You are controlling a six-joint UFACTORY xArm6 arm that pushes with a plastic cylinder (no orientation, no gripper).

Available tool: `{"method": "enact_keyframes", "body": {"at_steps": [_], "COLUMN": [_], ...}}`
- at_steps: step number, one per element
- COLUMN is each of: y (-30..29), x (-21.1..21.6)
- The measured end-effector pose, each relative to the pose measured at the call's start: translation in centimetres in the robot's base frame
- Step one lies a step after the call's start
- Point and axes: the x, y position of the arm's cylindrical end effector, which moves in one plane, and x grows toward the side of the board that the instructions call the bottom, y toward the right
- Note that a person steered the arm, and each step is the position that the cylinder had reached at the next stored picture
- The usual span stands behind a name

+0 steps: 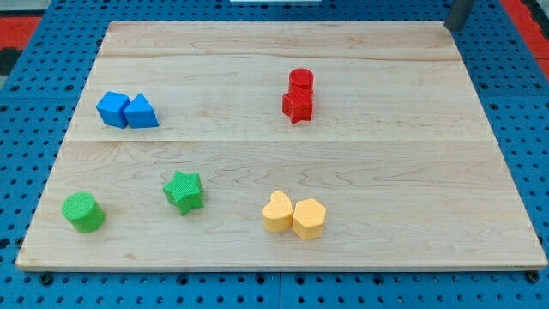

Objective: Move your arm towards the green star

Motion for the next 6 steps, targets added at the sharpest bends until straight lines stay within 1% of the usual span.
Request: {"method": "enact_keyframes", "body": {"at_steps": [1, 2, 3, 4, 5, 6], "y": [-1.9, -11.4, -13.0, -14.9, -21.8, -31.4], "x": [3.5, 8.4, 14.9, 22.4, 28.7, 28.7]}}
